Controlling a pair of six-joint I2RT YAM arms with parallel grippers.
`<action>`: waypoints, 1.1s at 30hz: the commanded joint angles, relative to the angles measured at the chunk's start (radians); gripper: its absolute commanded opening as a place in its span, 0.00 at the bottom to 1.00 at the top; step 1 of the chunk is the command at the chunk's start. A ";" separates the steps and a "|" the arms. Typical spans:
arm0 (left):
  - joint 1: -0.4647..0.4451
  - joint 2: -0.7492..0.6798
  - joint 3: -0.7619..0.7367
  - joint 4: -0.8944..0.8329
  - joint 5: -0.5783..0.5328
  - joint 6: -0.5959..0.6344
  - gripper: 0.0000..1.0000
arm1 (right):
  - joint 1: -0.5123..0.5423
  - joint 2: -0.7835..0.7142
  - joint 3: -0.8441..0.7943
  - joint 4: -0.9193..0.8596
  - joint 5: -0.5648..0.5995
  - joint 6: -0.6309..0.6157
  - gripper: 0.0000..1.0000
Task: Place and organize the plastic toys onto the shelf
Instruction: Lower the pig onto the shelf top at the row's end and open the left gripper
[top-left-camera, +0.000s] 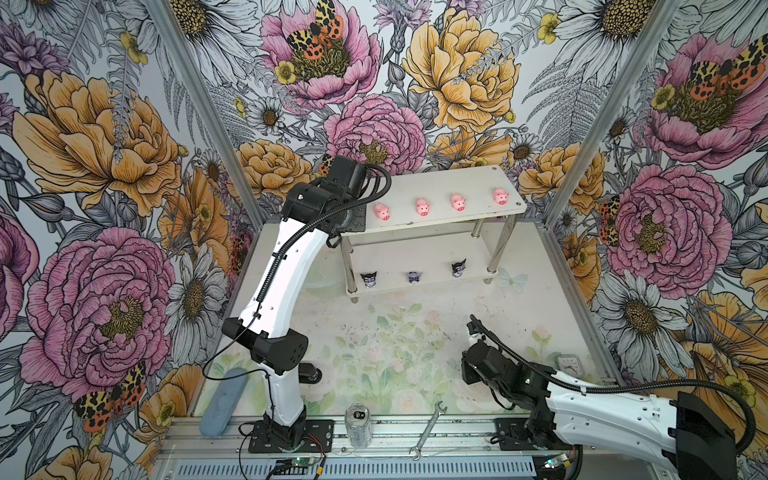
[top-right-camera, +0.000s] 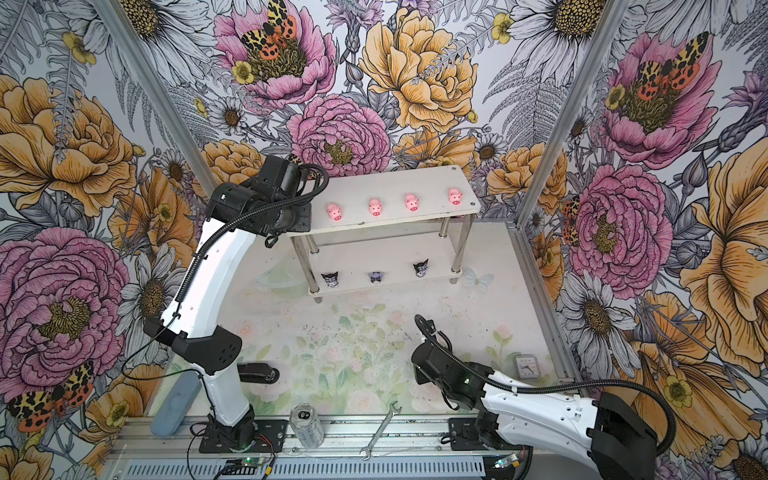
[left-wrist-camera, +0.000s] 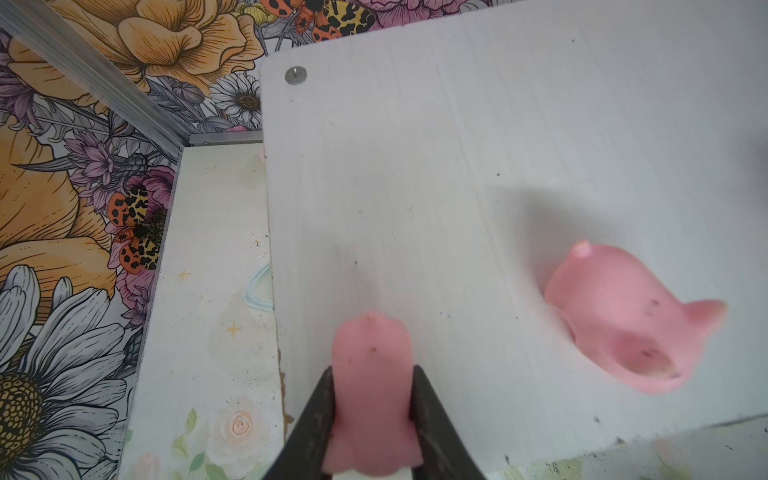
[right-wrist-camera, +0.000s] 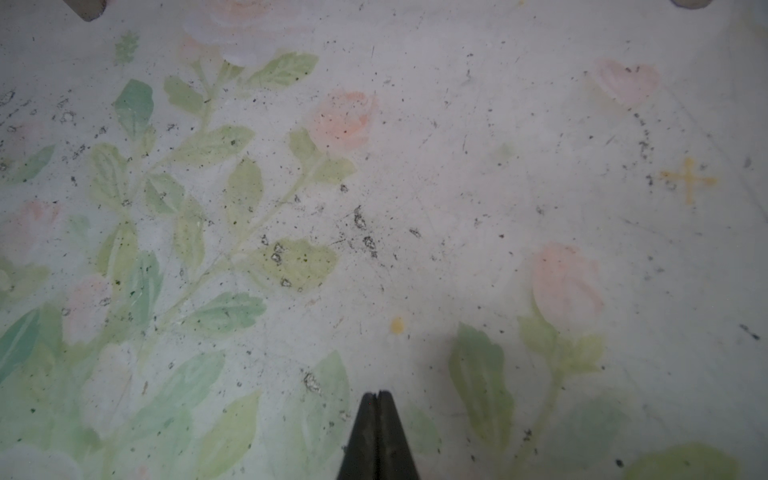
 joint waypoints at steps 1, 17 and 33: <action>-0.001 0.024 0.027 0.003 0.031 -0.010 0.29 | -0.009 -0.012 -0.009 0.020 -0.003 -0.010 0.04; 0.003 0.033 0.039 0.003 0.050 -0.019 0.52 | -0.009 -0.013 -0.010 0.021 -0.003 -0.010 0.05; -0.125 -0.003 0.212 0.020 -0.091 -0.012 0.63 | -0.010 0.005 -0.002 0.020 0.000 -0.009 0.06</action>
